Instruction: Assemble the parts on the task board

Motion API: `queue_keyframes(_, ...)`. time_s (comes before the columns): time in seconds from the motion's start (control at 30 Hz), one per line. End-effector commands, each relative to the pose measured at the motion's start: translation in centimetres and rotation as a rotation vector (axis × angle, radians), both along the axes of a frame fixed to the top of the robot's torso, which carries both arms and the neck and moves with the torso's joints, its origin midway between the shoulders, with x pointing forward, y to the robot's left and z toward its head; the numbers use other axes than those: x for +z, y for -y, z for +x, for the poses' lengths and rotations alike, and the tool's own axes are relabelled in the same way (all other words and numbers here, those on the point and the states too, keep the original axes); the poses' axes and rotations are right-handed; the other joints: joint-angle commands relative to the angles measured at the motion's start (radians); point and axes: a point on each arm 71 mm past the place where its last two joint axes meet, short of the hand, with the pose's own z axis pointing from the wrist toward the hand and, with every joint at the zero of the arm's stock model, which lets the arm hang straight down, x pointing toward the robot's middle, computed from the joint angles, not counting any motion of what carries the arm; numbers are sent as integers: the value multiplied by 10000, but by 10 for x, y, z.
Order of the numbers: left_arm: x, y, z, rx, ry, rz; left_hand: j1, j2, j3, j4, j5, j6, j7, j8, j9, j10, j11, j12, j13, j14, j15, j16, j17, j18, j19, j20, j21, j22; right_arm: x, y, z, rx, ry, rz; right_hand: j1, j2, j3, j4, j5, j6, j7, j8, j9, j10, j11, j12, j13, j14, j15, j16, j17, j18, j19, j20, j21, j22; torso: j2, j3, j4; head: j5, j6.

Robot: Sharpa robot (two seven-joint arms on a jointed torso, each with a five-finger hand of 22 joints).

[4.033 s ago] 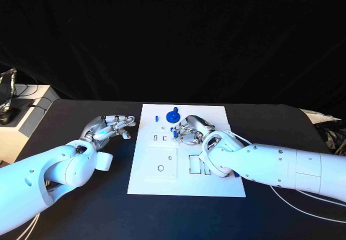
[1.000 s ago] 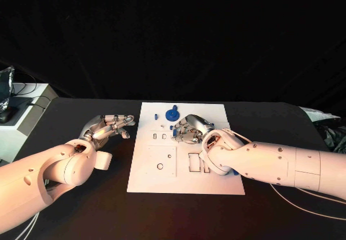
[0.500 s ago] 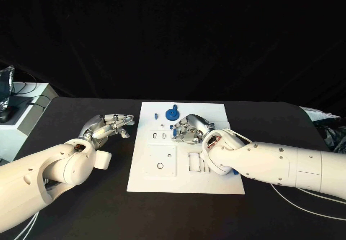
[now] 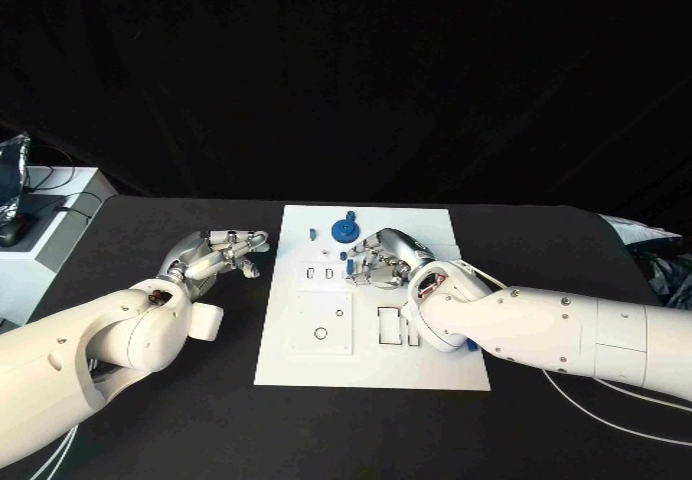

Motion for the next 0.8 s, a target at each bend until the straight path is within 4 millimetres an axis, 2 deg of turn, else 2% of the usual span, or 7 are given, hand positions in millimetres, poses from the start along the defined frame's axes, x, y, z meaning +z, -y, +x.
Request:
queue_keyframes(0.03,1,3,0,-214,24,-84,21,79,-26,-25,-50,-71,4,-37,0,-58,6,-13,7,-59,32,52,-1,124,-56,27,54,-9,3,2,0,-136,346,499,132,-250,37,413,26,-613,0,32,14,-49,-118,30,-94,10,-17,-41,53,-115,596,18,69,1294,-1,-8,10,-7,14)
queue_keyframes(0.2,1,3,0,-234,22,-82,23,73,-25,-32,-51,-81,6,-41,-2,-73,10,-14,6,-59,33,53,-2,125,-57,27,56,-9,3,3,0,-198,395,589,410,-475,125,960,7,-1604,-65,-27,-31,-25,-203,116,-179,34,-83,-85,118,-182,594,-72,120,1302,-8,-12,13,14,34)
queue_keyframes(0.27,1,3,0,-241,21,-83,23,73,-25,-32,-51,-81,6,-41,-2,-73,10,-14,6,-59,33,53,-2,125,-57,27,56,-9,4,3,0,-214,403,646,554,-634,155,1274,12,-3032,-84,-102,-142,-2,-231,127,-219,40,-94,-96,153,-191,591,-86,123,1300,-6,-14,13,26,43)
queue_keyframes(0.3,1,3,0,-245,21,-84,23,73,-25,-32,-51,-81,6,-41,-2,-73,10,-14,6,-59,33,53,-2,125,-57,27,56,-9,4,3,0,-208,407,676,638,-711,122,1473,11,-3191,-79,-119,-156,15,-226,132,-235,46,-96,-98,172,-193,592,-88,120,1300,-4,-14,11,28,46)
queue_keyframes(0.47,0,4,-1,-214,-38,51,20,79,-21,-37,-51,-71,-6,-35,0,-62,3,-10,8,-64,32,54,-3,126,-60,28,61,-10,6,4,-3,-94,328,808,773,-943,-284,2038,98,-3416,62,-123,-169,-25,-139,159,-247,36,-42,-129,208,-192,587,-63,140,1305,-4,-1,-6,38,69)
queue_keyframes(0.57,-1,3,-1,-139,-94,143,8,72,-27,-38,-50,-61,-10,-36,0,-57,3,-12,7,-55,31,62,-1,127,-55,27,69,-8,9,5,-7,31,203,926,1178,-1145,-725,2933,160,-3583,111,-137,-174,-94,-91,201,-236,22,-7,-263,145,-183,572,-21,209,1320,-6,-10,-29,37,86)
queue_keyframes(0.8,-3,1,0,-65,-177,234,-22,53,-45,-49,-51,-47,4,-37,0,47,-19,-9,10,-54,18,74,1,127,-49,25,77,-11,20,13,-16,297,-85,1032,1104,-1379,-1057,3177,190,-3761,188,-146,-183,-142,-25,247,-223,19,33,-347,122,-190,575,7,370,1353,-18,1,-28,58,98)
